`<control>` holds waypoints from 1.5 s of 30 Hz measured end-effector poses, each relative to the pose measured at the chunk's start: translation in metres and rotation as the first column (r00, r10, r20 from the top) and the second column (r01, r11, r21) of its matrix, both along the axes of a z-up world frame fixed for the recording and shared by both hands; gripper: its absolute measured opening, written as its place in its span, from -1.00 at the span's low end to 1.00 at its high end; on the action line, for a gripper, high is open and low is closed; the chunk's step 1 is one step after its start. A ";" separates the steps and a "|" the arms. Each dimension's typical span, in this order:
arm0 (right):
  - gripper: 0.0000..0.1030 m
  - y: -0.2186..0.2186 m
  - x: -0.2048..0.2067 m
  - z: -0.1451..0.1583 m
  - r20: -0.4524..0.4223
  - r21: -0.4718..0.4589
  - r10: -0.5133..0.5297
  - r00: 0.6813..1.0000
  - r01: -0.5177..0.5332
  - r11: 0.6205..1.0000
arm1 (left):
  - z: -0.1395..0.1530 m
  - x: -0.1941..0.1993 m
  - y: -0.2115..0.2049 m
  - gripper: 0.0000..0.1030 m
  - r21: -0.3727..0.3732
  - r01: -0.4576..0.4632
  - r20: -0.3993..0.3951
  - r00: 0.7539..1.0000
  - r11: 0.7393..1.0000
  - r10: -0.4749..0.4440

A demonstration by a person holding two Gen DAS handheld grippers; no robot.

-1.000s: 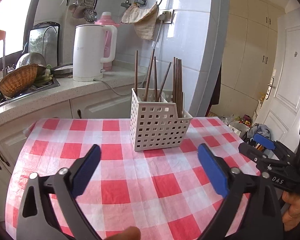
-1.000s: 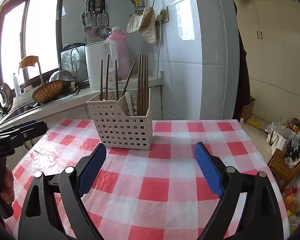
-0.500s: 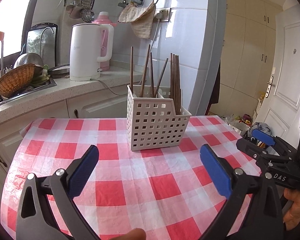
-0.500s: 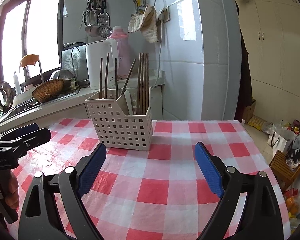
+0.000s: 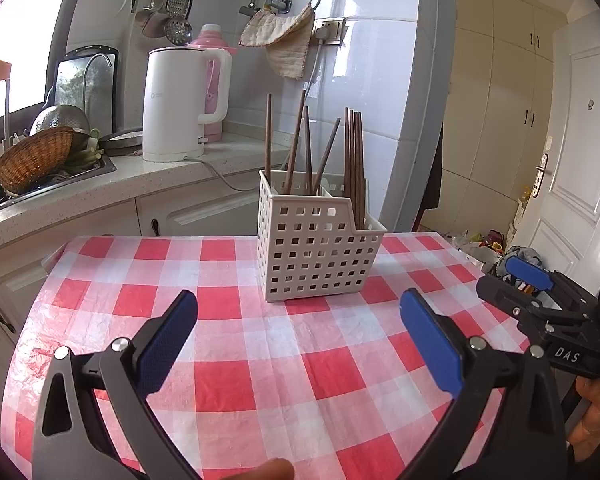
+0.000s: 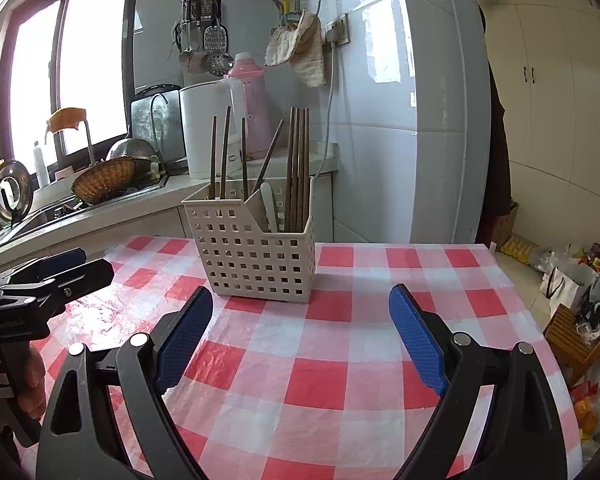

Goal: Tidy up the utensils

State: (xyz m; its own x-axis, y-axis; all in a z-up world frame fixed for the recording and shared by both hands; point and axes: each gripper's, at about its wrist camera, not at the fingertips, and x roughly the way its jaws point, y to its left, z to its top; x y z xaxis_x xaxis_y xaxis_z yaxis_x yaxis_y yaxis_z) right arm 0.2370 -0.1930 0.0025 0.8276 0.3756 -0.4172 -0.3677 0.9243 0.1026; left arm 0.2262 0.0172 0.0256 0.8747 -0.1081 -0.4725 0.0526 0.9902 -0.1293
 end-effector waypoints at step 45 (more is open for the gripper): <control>0.63 0.001 -0.002 0.001 -0.003 0.001 0.010 1.000 -0.010 1.000 | 0.002 -0.002 -0.003 0.90 -0.001 0.006 0.012 1.000 1.000 -0.006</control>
State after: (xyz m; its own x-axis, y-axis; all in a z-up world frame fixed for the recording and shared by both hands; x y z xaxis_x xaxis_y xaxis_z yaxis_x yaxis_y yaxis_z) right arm 0.2349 -0.1923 0.0038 0.8225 0.3843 -0.4193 -0.3767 0.9204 0.1046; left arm 0.2239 0.0142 0.0279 0.8795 -0.1140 -0.4621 0.0600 0.9897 -0.1299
